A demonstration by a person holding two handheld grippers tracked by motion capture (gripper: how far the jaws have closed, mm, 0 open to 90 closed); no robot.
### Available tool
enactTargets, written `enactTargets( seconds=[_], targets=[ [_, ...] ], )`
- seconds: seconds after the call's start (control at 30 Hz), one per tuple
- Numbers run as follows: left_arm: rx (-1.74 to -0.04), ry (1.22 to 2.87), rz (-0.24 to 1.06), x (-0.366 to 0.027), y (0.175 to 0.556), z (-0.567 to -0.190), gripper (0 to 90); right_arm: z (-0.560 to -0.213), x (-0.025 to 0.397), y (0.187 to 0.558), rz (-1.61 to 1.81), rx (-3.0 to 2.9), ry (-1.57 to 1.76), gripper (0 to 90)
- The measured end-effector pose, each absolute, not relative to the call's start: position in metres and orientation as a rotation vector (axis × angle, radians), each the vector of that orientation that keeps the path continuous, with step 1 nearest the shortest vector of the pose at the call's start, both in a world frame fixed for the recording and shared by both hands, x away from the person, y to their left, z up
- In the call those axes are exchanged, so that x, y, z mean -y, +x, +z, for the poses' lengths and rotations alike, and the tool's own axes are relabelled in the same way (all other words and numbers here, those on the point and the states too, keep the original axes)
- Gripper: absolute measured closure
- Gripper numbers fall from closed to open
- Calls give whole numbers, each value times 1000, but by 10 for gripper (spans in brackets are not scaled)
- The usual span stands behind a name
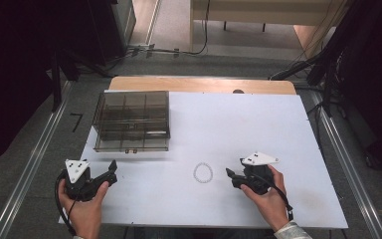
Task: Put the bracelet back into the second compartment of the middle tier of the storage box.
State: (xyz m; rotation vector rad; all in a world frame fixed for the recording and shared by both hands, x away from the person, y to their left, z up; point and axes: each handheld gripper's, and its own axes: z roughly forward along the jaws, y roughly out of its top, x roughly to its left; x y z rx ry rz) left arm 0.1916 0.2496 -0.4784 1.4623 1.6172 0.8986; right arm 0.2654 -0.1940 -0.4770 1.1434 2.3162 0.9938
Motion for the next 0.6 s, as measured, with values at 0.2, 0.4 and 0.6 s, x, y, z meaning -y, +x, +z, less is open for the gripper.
enactTargets(
  seconds=[0.2, 0.4, 0.6],
  targets=[
    [-1617, 1463, 898, -250, 192, -478, 111, -480, 184, 266, 996, -2339, 1126, 362],
    [-1619, 1465, 895, -250, 192, -479, 111, -481, 179, 267, 997, -2350, 1119, 365],
    [-1619, 1465, 894, -250, 192, -479, 111, -483, 173, 268, 998, -2363, 1112, 368]
  ],
)
